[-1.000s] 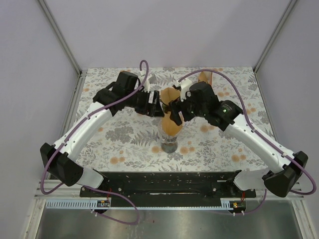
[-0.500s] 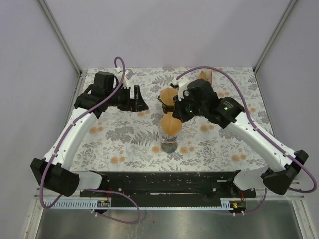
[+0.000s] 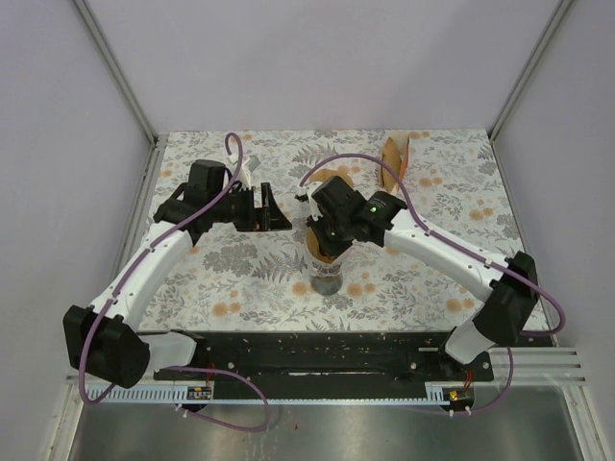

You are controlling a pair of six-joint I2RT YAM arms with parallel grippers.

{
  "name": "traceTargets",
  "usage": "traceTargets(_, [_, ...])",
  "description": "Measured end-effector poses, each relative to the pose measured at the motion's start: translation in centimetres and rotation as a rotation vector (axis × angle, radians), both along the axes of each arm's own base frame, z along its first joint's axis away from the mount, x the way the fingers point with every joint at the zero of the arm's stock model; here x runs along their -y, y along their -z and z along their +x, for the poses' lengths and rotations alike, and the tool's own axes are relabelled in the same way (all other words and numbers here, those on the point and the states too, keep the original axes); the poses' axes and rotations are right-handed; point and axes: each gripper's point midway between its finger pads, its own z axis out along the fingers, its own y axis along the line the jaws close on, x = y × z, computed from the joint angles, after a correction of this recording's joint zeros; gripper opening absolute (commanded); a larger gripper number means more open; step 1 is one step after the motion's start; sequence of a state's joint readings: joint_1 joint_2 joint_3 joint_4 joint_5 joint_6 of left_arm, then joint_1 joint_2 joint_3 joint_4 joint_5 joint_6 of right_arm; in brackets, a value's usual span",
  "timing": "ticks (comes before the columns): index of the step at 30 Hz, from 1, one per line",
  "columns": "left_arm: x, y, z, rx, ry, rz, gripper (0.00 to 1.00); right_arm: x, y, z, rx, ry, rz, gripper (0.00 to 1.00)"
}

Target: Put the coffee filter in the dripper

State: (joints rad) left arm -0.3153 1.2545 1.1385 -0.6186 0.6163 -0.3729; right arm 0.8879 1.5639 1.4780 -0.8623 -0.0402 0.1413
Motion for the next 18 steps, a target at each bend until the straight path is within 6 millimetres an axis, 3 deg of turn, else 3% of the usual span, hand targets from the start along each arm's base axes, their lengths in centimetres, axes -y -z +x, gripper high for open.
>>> traceTargets(9, [2.3,0.9,-1.7,-0.073,0.050,-0.080,0.83,0.1,3.7,0.2,-0.059,0.055,-0.083,0.00])
traceTargets(18, [4.1,1.2,-2.4,-0.100,0.094,-0.096,0.79,0.2,4.1,0.5,-0.053,0.078,-0.085,0.00])
